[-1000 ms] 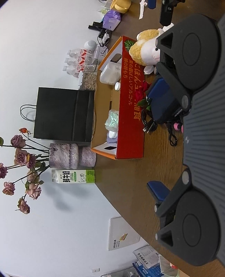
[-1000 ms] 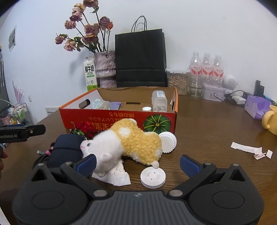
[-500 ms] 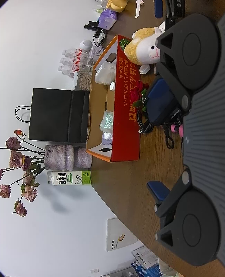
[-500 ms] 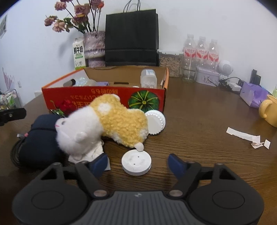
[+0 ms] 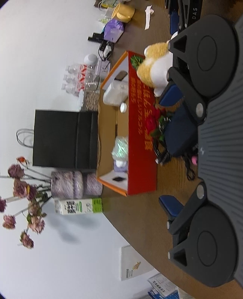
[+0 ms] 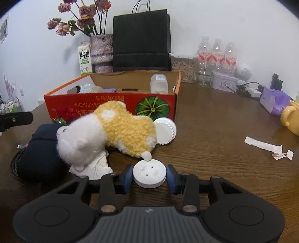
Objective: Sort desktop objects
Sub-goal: 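Grasp the white perforated round lid with the right tool while the left tool grasps the plush sheep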
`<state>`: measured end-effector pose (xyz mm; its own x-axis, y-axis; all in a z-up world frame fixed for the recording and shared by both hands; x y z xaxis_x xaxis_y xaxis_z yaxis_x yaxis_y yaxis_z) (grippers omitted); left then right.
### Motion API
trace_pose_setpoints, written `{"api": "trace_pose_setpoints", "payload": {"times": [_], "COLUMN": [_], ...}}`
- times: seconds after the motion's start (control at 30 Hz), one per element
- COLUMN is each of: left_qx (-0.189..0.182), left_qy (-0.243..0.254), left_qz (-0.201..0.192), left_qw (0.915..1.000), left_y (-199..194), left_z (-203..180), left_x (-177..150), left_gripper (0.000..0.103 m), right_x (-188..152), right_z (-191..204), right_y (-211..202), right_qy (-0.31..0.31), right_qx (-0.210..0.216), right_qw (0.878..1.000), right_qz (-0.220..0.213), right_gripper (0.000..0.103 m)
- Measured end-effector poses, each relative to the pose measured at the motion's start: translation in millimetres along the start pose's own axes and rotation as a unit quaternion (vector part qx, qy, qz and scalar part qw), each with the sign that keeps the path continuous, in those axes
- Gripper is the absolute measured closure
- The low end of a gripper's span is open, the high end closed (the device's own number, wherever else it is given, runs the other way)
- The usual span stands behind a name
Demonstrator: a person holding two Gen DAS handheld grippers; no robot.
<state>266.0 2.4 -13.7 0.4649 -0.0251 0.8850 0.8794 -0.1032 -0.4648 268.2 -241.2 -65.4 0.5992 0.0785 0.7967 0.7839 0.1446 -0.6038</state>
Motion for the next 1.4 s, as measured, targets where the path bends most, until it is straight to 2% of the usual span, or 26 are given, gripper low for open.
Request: {"api": "trace_pose_setpoints", "payload": {"times": [0.2, 0.43, 0.8, 1.0, 1.2, 1.4], "left_qx": [-0.027, -0.06, -0.079, -0.074, -0.08, -0.089], "left_qy": [0.02, 0.043, 0.134, 0.143, 0.142, 0.136], "left_qz": [0.014, 0.064, 0.134, 0.154, 0.172, 0.16], "left_qw": [0.9994, 0.9952, 0.9787, 0.9748, 0.9715, 0.9737], "left_y": [10.4, 32.5, 68.9, 82.9, 91.3, 87.7], "left_z": [-28.1, -62.5, -111.1, -117.4, -121.5, -122.8], "left_x": [10.4, 16.4, 0.9, -4.0, -9.9, -8.1], "left_gripper": [0.0, 0.0, 0.001, 0.01, 0.034, 0.041], "right_x": [6.6, 17.8, 24.9, 27.2, 25.9, 25.0], "right_z": [-14.1, -26.1, -36.0, -39.1, -34.2, -31.5], "right_y": [-10.2, -18.4, -20.0, -17.6, -12.4, -10.3], "right_qy": [0.01, 0.015, 0.016, 0.017, 0.015, 0.015], "right_qx": [-0.008, -0.007, 0.005, 0.014, 0.027, 0.036], "right_qw": [1.0, 0.999, 0.998, 0.998, 0.998, 0.997], "right_qz": [-0.021, -0.046, -0.063, -0.066, -0.062, -0.061], "right_gripper": [0.065, 0.065, 0.065, 0.065, 0.065, 0.065]}}
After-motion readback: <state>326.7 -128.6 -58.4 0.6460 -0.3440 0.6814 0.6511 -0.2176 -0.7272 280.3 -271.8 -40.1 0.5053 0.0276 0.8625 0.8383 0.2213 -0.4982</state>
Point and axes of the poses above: each gripper's, at about its wrist camera, not at the fingertips, and y roughly the way its jaws point, z to its left, x to its top, the point moved 8 cm from there along y, roughly the way its jaws point, and after that the axes turned 2 degrees about -x, right-handed, at the moved point
